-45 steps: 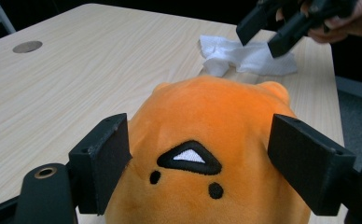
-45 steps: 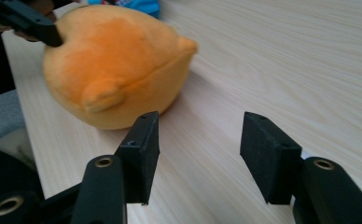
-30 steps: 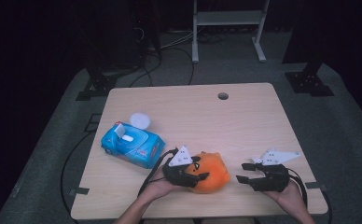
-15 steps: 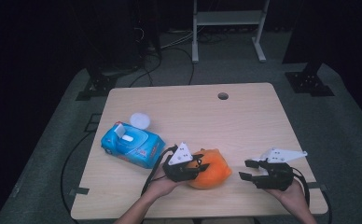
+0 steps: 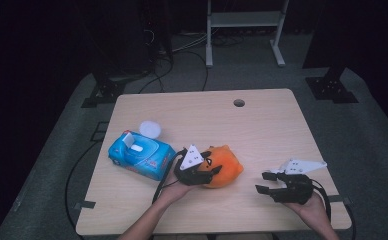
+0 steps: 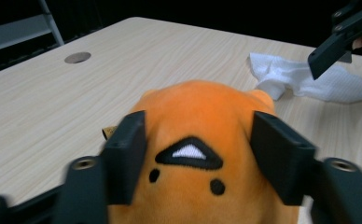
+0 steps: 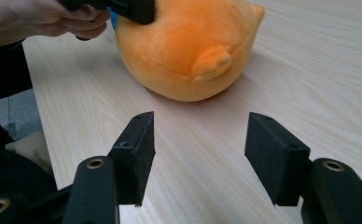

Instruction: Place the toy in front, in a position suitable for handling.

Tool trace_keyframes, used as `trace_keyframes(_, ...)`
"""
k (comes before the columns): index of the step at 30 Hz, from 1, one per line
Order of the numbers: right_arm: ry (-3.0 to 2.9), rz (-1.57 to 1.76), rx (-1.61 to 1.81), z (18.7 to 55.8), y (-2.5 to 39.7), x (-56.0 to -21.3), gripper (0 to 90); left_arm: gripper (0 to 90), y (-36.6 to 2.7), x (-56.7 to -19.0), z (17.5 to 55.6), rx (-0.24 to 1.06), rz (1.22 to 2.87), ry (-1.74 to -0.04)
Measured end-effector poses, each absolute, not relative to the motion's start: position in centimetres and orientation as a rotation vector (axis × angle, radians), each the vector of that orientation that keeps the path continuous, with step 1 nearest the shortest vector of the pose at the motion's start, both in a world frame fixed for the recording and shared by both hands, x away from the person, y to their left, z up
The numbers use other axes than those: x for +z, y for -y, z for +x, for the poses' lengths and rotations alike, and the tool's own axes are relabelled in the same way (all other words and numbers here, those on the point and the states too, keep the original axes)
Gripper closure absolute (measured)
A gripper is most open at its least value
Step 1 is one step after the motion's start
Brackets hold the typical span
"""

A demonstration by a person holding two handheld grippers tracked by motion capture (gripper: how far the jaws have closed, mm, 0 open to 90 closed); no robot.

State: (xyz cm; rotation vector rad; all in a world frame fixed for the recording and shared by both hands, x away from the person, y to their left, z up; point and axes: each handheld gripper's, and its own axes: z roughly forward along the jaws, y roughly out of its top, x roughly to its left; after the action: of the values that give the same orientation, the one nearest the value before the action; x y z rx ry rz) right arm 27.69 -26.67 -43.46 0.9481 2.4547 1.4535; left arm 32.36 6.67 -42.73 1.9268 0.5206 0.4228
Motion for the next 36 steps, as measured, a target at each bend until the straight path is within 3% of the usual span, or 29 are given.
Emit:
trace_keyframes(7, -2.422, 0.976, 1.455, 28.2, 27.0, -43.2, 37.4, 20.2, -7.3, -41.7, 31.2, 0.420, 1.910, -0.520)
trace_keyframes(15, -2.420, 0.988, 1.439, 28.4, 27.0, -43.3, 36.2, 13.4, -9.0, -41.6, 30.3, 0.415, 1.900, -0.568)
trace_keyframes(36, -2.412, 0.996, 1.408, 28.7, 27.4, -43.4, 34.0, 10.0, -14.0, -42.0, 28.0, 0.456, 1.880, -0.676)
